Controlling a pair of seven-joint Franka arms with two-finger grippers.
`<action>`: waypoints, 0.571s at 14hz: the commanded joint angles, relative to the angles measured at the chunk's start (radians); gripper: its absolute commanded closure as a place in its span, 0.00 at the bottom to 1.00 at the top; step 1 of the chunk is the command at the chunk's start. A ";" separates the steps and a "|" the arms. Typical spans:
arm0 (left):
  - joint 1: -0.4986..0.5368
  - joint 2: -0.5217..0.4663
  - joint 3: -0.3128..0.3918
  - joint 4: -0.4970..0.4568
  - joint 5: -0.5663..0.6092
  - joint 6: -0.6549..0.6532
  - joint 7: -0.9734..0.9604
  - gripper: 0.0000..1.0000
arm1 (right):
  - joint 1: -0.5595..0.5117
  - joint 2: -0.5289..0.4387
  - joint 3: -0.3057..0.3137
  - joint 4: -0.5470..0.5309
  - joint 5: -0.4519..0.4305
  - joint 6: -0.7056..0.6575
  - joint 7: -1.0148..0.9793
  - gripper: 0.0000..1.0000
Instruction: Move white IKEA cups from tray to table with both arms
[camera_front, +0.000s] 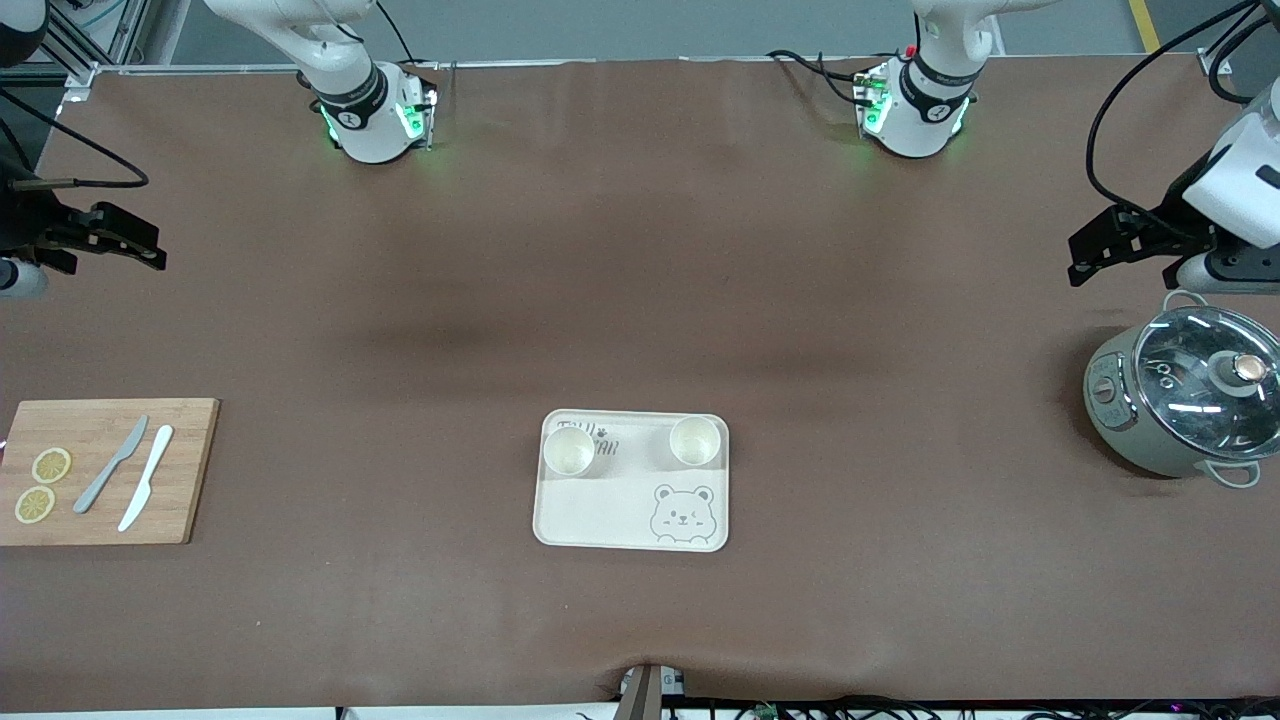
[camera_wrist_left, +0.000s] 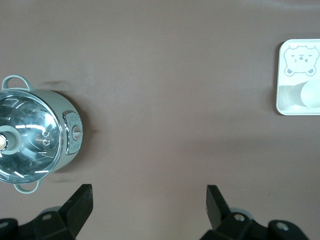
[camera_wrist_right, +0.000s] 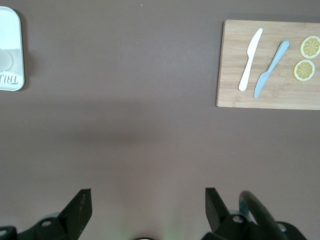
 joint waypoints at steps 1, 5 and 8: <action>-0.011 0.031 -0.006 0.026 0.014 0.005 0.002 0.00 | -0.026 0.012 0.017 0.010 -0.004 -0.008 0.011 0.00; -0.031 0.065 -0.023 0.028 0.020 0.007 -0.017 0.00 | -0.031 0.016 0.019 0.012 -0.002 -0.005 0.011 0.00; -0.033 0.080 -0.023 0.047 0.020 0.008 -0.017 0.00 | -0.034 0.022 0.017 0.015 -0.004 0.003 0.011 0.00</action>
